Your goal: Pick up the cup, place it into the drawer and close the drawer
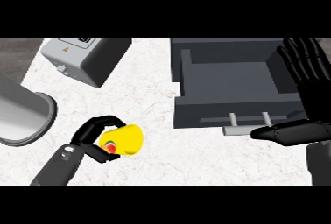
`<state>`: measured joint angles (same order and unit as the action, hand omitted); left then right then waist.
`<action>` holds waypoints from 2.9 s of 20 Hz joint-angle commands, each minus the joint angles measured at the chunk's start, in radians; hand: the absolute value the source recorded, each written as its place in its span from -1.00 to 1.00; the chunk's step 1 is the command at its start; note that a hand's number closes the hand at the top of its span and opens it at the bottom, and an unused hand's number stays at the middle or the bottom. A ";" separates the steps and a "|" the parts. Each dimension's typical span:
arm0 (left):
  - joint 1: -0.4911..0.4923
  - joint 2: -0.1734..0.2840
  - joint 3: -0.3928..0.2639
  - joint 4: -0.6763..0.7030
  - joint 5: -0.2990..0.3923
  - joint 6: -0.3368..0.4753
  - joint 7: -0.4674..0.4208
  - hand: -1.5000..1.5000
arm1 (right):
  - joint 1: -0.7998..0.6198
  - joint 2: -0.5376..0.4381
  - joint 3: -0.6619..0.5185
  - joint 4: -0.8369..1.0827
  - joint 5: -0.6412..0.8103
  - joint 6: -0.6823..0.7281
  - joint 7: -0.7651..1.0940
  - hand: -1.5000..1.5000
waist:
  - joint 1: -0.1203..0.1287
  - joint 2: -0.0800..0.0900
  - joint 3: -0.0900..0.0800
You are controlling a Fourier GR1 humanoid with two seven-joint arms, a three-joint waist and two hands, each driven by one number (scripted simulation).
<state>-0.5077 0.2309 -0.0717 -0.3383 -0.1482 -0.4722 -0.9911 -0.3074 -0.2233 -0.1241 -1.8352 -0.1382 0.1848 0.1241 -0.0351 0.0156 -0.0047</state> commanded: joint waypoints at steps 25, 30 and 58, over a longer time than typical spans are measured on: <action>-0.215 -0.177 0.223 -0.386 0.272 0.385 0.179 1.00 | 0.089 0.017 -0.017 -0.032 0.034 -0.020 -0.025 -1.00 | 0.044 -0.023 0.006; -0.322 -0.228 0.169 -0.489 0.248 0.477 0.372 1.00 | 0.075 -0.026 -0.060 0.036 0.003 0.035 -0.073 -1.00 | 0.039 -0.019 0.006; -0.834 -0.231 -0.223 0.049 0.424 0.731 0.823 1.00 | -0.065 0.020 0.017 0.057 0.022 0.021 -0.063 -1.00 | -0.118 0.021 0.008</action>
<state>-1.3388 0.0000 -0.2206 -0.3344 0.2563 0.2982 -0.2192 -0.3344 -0.2163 -0.1262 -1.7971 -0.1241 0.2101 0.0683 -0.1277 0.0304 0.0024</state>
